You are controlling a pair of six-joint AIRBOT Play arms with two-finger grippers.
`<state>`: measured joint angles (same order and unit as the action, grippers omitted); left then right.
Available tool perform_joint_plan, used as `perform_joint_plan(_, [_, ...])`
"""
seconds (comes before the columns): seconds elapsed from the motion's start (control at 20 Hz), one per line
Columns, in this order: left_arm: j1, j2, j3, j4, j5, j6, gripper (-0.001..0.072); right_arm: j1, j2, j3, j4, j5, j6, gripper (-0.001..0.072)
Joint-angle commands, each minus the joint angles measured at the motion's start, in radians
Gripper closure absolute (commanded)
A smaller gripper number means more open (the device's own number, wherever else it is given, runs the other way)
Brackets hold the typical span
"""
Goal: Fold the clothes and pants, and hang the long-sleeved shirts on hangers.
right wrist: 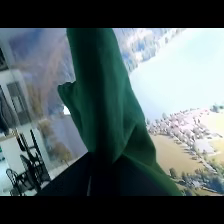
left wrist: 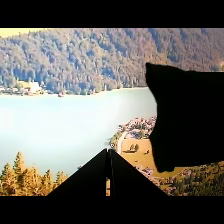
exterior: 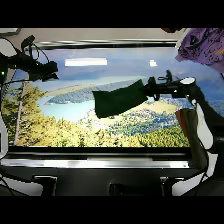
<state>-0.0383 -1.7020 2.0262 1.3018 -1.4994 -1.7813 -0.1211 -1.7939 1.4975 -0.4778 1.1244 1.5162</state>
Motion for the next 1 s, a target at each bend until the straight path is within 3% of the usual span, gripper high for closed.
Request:
perform_joint_plan(0.0, [0.000,0.000,0.000,0.000,0.000,0.000,0.0691,-0.093,0.072,0.022,-0.006,-0.062,0.088,0.0679])
perform_joint_plan(0.2, [0.000,0.000,0.000,0.000,-0.001,-0.001,0.0691,-0.209,0.154,0.022,-0.023,-0.146,0.165,0.0679])
perform_joint_plan(0.5, [0.000,0.000,0.000,0.000,-0.001,0.000,0.0691,-0.349,0.266,0.022,-0.176,-0.248,0.355,0.0680])
perform_joint_plan(0.7, [0.000,0.000,0.000,0.000,-0.001,-0.001,0.0691,-0.412,0.348,0.022,-0.360,-0.259,0.512,0.0680])
perform_joint_plan(0.95, [0.000,0.000,0.000,0.000,-0.003,-0.001,0.0691,-0.418,0.447,0.022,-0.668,-0.235,0.814,0.0680])
